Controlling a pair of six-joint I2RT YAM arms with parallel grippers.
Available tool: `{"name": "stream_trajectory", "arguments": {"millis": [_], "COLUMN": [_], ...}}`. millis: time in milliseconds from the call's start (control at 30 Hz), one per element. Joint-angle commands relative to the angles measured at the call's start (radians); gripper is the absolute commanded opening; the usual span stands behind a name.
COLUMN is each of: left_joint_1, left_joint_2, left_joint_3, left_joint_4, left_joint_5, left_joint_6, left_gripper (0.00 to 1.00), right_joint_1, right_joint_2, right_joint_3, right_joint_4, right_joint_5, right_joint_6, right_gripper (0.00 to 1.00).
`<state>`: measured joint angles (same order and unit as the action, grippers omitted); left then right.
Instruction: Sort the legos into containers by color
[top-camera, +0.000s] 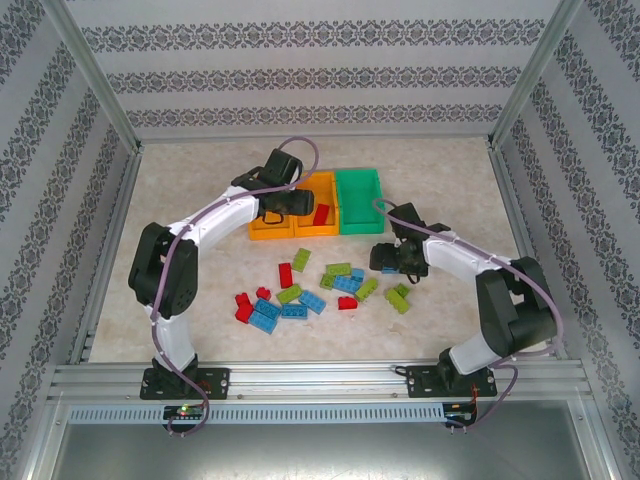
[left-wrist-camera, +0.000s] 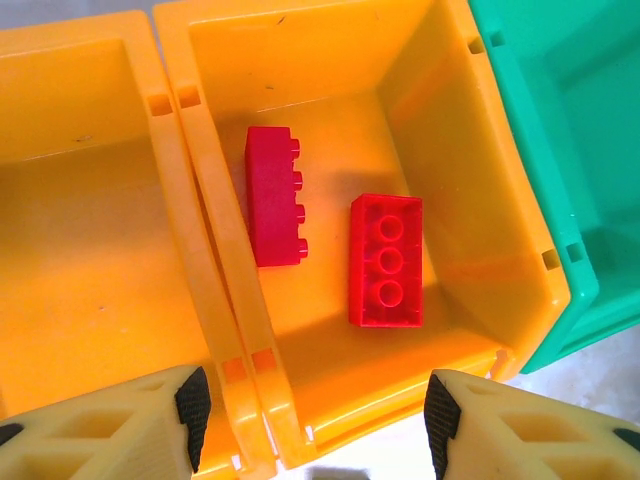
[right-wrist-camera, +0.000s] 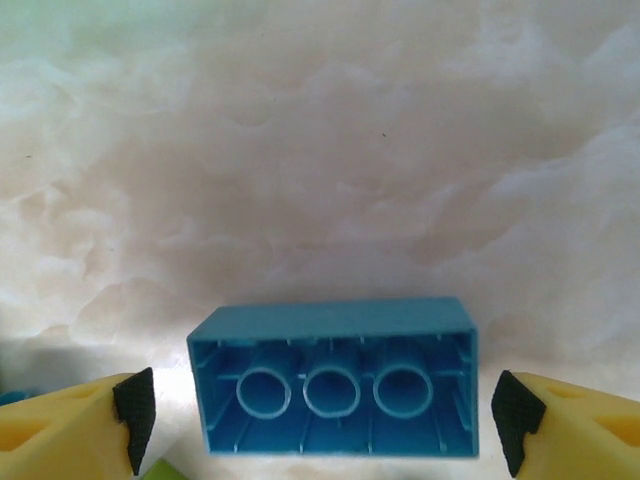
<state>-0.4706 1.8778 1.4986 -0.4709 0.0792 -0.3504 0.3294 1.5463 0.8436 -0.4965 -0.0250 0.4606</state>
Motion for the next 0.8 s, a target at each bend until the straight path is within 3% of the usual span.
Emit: {"name": "stream_trajectory", "arguments": {"millis": [0, 233, 500, 767], "left_joint_1": [-0.011, -0.012, -0.004, 0.013], "left_joint_2": [-0.048, -0.108, -0.208, -0.302], "left_joint_3": [-0.028, -0.097, -0.209, -0.346], "left_joint_4": [0.025, 0.035, 0.020, -0.026], "left_joint_5": [-0.030, -0.080, -0.196, -0.253], "left_joint_6": [-0.021, -0.018, -0.014, -0.079], "left_gripper": [0.61, 0.63, 0.68, 0.72], "right_joint_1": [-0.003, -0.001, -0.006, -0.005], "right_joint_2": [0.046, 0.066, -0.017, 0.210], "right_joint_3": [0.048, 0.070, 0.225, 0.546], "right_joint_4": [-0.015, -0.020, -0.024, -0.043], "right_joint_5": [0.006, 0.012, -0.018, -0.039], "right_joint_6": [-0.041, -0.047, -0.016, -0.042], "right_gripper": [0.86, 0.62, 0.58, 0.59]}}
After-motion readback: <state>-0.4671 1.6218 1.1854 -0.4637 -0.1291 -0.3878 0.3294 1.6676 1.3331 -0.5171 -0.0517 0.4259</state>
